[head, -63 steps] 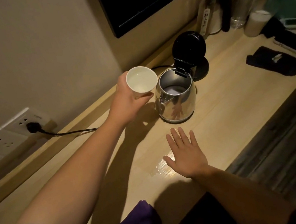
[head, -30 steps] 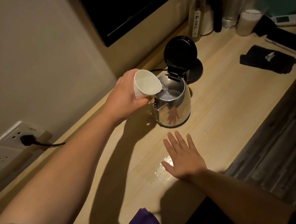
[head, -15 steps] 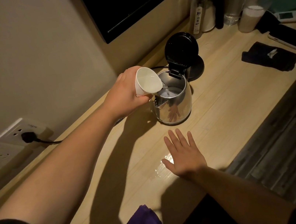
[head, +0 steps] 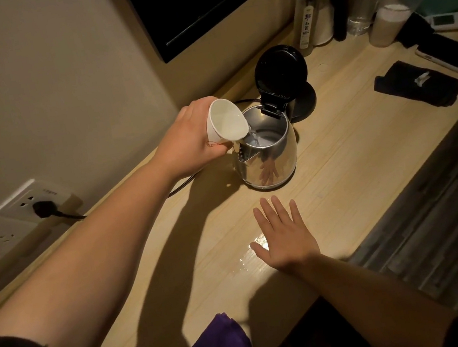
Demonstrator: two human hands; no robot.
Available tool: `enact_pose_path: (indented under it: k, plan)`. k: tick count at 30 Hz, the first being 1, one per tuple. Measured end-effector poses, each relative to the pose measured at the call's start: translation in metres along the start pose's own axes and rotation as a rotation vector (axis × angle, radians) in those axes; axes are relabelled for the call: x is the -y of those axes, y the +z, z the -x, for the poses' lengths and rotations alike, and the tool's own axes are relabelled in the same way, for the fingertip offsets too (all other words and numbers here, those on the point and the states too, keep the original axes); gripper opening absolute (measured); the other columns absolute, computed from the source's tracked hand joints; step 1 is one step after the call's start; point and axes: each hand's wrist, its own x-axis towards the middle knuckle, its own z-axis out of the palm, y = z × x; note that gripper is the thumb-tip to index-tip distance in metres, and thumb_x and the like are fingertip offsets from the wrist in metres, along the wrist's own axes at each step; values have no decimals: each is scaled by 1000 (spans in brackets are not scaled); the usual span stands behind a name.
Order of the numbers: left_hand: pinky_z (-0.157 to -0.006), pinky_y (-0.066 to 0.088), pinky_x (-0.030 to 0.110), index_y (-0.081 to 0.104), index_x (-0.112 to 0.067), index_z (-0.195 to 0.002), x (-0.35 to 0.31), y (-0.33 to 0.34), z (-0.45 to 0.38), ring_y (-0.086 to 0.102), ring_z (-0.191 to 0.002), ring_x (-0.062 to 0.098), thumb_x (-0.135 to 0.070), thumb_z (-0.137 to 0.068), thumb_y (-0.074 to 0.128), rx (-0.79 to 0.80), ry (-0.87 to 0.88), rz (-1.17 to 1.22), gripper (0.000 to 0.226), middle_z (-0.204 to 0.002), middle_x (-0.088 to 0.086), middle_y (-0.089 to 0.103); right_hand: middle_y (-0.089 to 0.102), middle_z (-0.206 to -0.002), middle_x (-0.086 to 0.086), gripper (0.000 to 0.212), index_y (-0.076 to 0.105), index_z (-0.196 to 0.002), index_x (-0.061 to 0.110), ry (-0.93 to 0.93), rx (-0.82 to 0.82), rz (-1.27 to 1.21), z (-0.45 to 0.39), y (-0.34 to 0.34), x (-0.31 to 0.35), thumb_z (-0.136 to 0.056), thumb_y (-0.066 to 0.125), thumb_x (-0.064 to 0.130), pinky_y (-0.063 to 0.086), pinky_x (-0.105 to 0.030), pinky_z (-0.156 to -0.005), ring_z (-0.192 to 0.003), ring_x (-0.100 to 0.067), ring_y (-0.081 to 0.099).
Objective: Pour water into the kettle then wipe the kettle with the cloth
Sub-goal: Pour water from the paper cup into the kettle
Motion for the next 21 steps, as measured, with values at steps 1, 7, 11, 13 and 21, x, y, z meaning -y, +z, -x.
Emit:
enact_pose_path:
  k: [1,7,11,13,21]
  plan:
    - [-93,39,32,38,-18,-137,0,-1,0,41,-121,22,-32,-76,78,1,3,-2,75,-137,4,45,-27,-158,-7,81,-10,-156,21,-1,-4,-4,0,0,0,-93,7,70,-15,-59,-115,-145,-33,-28]
    - [-92,40,33,38,-19,-137,-1,-2,-1,42,-120,21,-35,-75,78,8,19,-12,75,-136,4,45,-28,-157,-6,81,-11,-156,22,1,-5,-2,0,1,0,-93,6,71,-14,-58,-116,-145,-33,-28]
    - [-91,41,35,38,-19,-137,0,-2,-3,42,-119,22,-36,-75,78,10,32,-27,75,-134,4,46,-26,-158,-7,81,-8,-156,21,-1,-14,-12,1,1,0,-93,7,70,-14,-58,-116,-146,-33,-26]
    - [-91,40,34,39,-19,-137,1,-2,-4,42,-118,22,-36,-75,77,14,38,-33,75,-134,4,46,-26,-158,-7,80,-8,-156,20,-2,-14,-15,1,1,0,-94,7,69,-15,-58,-116,-146,-33,-26]
    - [-91,42,37,39,-20,-137,2,-5,-6,42,-118,23,-36,-74,76,29,62,-76,75,-133,4,47,-28,-157,-7,81,-9,-156,21,-1,-16,-11,0,1,0,-94,8,69,-16,-57,-115,-147,-33,-25]
